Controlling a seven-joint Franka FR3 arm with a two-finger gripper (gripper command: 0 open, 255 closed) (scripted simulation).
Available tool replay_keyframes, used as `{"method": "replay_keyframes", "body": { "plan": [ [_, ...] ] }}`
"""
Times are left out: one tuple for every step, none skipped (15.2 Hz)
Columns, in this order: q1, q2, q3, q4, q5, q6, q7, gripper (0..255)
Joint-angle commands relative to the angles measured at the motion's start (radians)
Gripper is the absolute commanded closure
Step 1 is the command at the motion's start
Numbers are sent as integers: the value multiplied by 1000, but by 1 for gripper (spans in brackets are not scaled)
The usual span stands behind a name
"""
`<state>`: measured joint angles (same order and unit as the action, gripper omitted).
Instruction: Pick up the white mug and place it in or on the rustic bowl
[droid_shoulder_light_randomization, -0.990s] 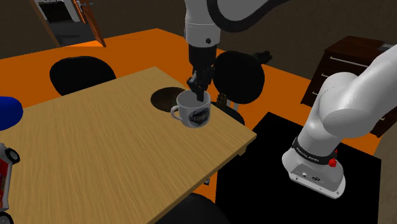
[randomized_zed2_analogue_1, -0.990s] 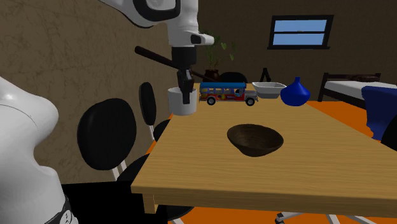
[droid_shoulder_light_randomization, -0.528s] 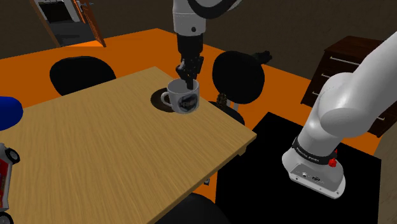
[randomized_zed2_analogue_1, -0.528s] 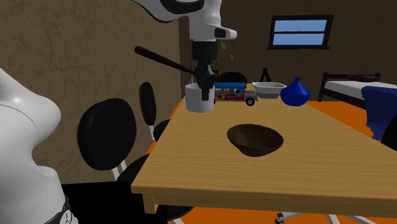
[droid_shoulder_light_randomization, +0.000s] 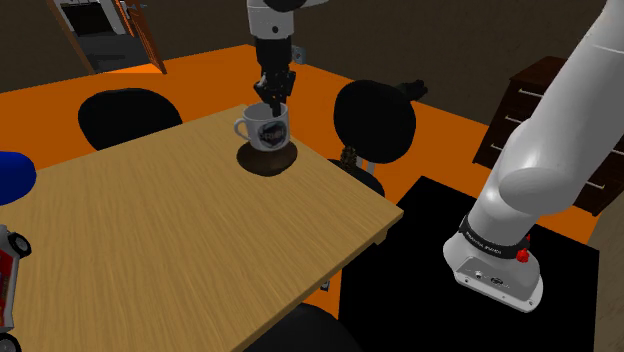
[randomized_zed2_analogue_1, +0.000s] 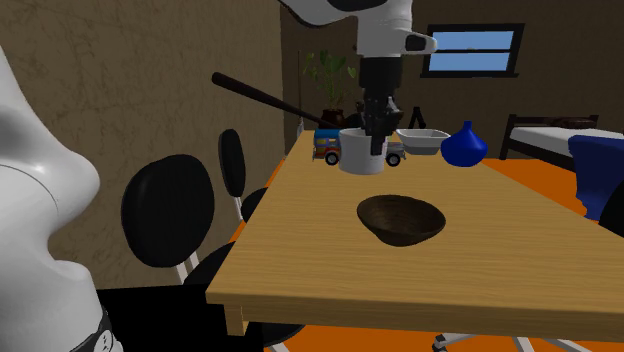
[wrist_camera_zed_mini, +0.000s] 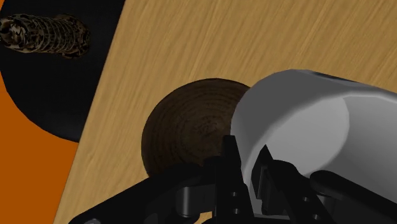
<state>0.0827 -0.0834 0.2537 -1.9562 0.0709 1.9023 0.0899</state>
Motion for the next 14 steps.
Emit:
{"method": "replay_keyframes", "body": {
  "plan": [
    [-11, 74, -9, 87, -20, -15, -13, 255],
    [-15, 110, -13, 131, -29, -26, -19, 255],
    [-19, 146, -18, 178, -37, -38, -24, 255],
    [-22, 182, -22, 226, -46, -51, -30, 255],
    [-25, 220, -26, 277, -54, -65, -35, 255],
    [-26, 238, -28, 302, -58, -72, -37, 255],
    [-26, 238, -28, 289, -58, -59, -38, 255],
    [-26, 239, -28, 276, -58, -46, -38, 255],
    [-26, 240, -28, 264, -58, -33, -39, 255],
    [-26, 241, -28, 252, -58, -20, -39, 255],
    [-26, 242, -29, 241, -58, -7, -39, 255],
    [-26, 244, -29, 229, -59, 6, -39, 255],
    [-26, 246, -29, 218, -59, 19, -39, 255],
    [-26, 248, -29, 207, -60, 32, -40, 255]
  ]
}}
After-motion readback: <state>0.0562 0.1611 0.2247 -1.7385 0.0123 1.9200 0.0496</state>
